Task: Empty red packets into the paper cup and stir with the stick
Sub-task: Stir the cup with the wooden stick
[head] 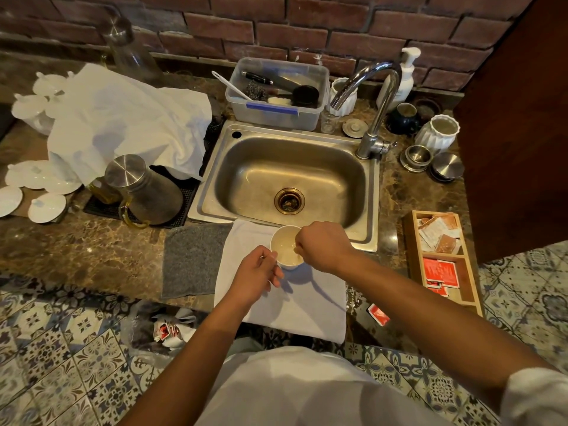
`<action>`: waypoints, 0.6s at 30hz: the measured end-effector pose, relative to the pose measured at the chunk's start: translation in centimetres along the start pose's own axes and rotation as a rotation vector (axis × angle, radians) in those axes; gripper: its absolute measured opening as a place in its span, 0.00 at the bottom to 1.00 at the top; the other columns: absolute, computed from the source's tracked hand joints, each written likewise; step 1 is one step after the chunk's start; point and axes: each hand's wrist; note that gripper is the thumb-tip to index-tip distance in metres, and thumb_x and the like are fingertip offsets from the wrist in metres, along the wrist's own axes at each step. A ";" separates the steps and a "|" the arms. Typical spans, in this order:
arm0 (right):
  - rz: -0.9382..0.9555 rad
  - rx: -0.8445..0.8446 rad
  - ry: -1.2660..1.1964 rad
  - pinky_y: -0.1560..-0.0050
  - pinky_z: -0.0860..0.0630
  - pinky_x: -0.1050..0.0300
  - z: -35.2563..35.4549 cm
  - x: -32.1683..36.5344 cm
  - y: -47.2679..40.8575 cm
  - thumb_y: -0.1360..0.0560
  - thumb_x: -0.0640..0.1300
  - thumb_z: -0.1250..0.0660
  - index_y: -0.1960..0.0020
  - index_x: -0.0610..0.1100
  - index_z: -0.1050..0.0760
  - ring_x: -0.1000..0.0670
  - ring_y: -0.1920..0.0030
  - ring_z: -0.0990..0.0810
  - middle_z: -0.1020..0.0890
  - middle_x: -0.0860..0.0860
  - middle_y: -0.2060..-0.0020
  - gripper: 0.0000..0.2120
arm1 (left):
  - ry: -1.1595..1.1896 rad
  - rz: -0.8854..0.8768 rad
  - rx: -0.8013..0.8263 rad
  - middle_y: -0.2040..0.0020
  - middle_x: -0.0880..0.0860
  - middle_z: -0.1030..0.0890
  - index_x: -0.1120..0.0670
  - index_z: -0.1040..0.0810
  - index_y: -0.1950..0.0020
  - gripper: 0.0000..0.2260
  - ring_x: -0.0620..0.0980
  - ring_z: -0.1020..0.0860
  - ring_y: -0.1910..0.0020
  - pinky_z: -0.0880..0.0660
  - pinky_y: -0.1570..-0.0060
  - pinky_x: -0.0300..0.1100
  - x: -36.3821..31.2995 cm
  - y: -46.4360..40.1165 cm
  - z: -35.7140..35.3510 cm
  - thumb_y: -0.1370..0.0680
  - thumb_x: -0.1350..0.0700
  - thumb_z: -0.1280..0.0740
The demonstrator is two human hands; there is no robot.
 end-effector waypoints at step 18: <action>-0.091 -0.205 -0.147 0.62 0.29 0.56 -2.4 0.5 0.7 0.17 0.56 0.41 0.46 0.54 0.16 0.45 0.56 0.16 0.13 0.51 0.55 0.15 | 0.034 0.009 -0.005 0.66 0.55 0.17 0.58 0.28 0.55 0.11 0.52 0.23 0.70 0.29 0.66 0.49 0.5 -0.2 0.0 0.16 0.53 0.39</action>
Point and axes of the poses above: each hand's wrist, its own y-axis away from the middle knuckle, its own z-axis out of the back of the hand, x = y × z
